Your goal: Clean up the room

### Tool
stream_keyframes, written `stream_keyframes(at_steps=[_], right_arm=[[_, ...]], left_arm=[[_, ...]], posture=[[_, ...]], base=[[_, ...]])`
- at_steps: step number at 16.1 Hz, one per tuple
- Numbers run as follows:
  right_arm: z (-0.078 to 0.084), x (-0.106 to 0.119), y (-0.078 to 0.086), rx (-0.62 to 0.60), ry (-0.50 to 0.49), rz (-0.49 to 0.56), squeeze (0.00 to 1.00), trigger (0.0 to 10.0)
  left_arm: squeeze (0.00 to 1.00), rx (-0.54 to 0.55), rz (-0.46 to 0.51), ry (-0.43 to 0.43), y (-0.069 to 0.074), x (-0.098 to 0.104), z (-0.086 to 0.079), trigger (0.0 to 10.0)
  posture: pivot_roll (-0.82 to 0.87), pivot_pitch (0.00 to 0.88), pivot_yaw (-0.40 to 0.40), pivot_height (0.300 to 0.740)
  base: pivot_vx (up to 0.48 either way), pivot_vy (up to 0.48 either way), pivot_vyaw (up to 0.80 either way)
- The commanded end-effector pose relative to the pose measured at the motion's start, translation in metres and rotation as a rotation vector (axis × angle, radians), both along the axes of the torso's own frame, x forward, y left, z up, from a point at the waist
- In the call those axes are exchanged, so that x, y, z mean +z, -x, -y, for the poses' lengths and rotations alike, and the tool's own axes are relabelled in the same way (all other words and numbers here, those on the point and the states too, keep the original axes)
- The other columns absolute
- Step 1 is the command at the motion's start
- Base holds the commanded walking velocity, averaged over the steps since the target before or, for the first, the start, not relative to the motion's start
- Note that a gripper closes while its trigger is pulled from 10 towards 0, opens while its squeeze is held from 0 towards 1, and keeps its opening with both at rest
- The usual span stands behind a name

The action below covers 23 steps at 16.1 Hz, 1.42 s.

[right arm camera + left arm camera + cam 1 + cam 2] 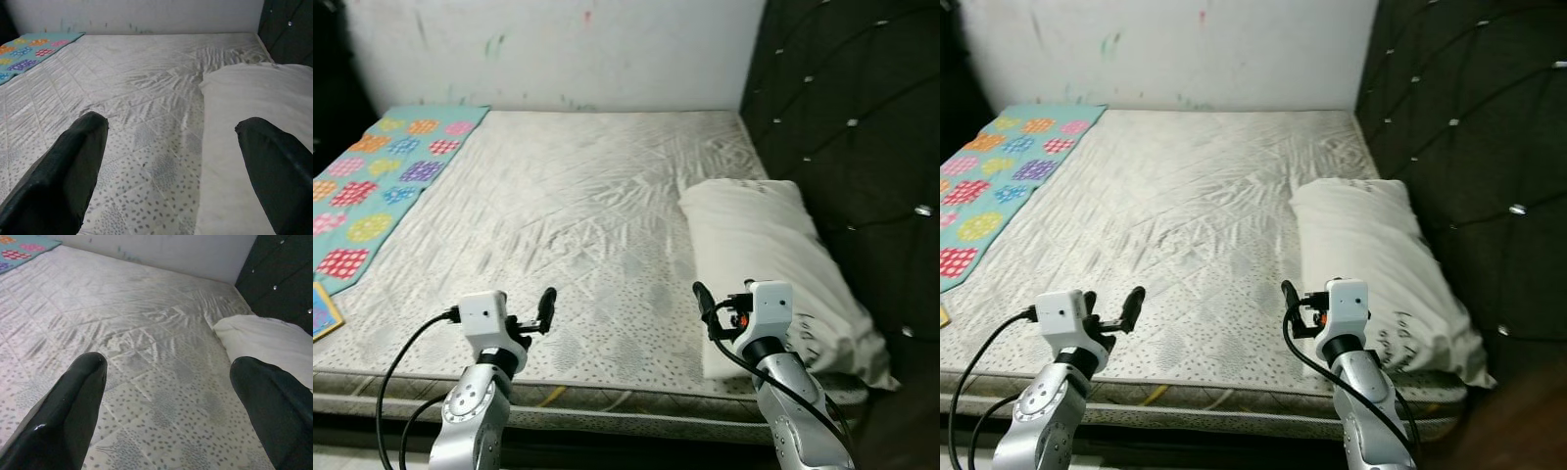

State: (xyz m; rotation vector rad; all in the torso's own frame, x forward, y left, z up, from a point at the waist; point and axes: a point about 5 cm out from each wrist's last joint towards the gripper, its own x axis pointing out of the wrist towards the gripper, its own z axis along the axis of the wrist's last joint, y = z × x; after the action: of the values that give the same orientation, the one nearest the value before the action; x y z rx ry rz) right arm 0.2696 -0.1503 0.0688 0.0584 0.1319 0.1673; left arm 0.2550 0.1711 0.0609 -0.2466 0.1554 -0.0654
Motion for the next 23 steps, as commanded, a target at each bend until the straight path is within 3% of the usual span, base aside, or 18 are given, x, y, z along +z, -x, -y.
stream_keyframes(at_steps=[1, 23], right_arm=[[-0.0016, 0.0014, -0.0019, 0.000, -0.007, -0.003, 0.00, 10.0], [-0.0035, -0.0027, 0.0023, 0.029, -0.008, -0.044, 0.00, 10.0]], left_arm=[[0.00, -0.020, 0.008, -0.014, -0.0014, 0.0021, 0.0008, 10.0], [0.00, -0.041, -0.007, -0.009, -0.0007, -0.0010, 0.0054, 10.0]], posture=[[-0.08, 0.000, 0.042, 0.740], [-0.10, 0.000, 0.039, 0.740]], base=[[0.000, 0.277, 0.00], [0.000, 0.480, 0.00]])
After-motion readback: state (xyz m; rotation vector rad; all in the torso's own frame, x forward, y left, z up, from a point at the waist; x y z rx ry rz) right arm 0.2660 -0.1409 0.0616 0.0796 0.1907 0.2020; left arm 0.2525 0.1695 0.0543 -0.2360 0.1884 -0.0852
